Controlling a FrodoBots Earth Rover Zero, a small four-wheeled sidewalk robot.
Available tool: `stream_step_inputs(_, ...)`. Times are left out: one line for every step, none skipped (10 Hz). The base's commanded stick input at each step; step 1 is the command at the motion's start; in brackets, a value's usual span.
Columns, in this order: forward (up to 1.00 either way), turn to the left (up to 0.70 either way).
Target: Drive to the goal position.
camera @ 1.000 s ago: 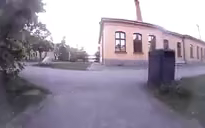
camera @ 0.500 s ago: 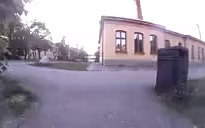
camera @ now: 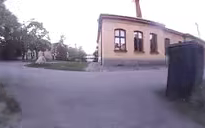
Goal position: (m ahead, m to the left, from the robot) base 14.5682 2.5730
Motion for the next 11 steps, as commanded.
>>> stream_step_inputs(0.85,0.0)
stream_step_inputs(0.85,0.0)
stream_step_inputs(0.85,0.0)
stream_step_inputs(0.85,0.0)
stream_step_inputs(0.85,0.0)
stream_step_inputs(0.85,0.0)
stream_step_inputs(0.85,0.0)
stream_step_inputs(0.85,0.0)
stream_step_inputs(0.85,0.0)
stream_step_inputs(0.85,0.0)
stream_step_inputs(0.85,0.0)
